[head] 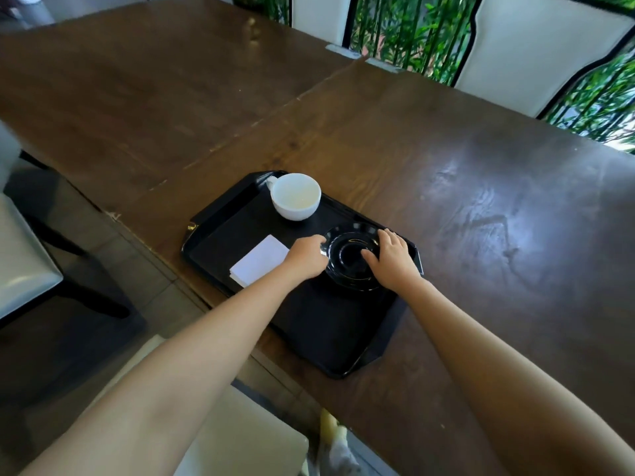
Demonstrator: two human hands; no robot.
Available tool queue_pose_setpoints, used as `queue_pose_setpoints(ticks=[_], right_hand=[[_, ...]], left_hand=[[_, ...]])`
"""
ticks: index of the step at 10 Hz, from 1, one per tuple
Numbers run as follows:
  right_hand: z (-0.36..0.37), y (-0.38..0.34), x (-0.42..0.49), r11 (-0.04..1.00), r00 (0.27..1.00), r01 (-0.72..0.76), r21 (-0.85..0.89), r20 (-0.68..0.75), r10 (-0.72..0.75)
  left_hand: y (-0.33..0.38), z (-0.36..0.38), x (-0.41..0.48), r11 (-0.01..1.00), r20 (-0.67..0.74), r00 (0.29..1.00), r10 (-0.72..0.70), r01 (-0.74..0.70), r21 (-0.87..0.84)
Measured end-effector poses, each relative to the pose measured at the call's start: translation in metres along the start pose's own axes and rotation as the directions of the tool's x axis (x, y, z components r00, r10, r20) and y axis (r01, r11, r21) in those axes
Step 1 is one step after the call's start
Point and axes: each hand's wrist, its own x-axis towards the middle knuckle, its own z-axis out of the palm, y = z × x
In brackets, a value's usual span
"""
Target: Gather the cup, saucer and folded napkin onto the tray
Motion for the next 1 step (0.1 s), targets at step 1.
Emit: queue_pose_setpoints(ticks=[1], right_hand=[[-0.0223, 0.0008, 0.0064, 0.998, 0.994, -0.040, -0.041, 0.100, 0.044]], left_hand=[[0.0134, -0.0200, -0.0048, 0.998, 0.045, 0.999, -0.013, 0.010, 0.068]])
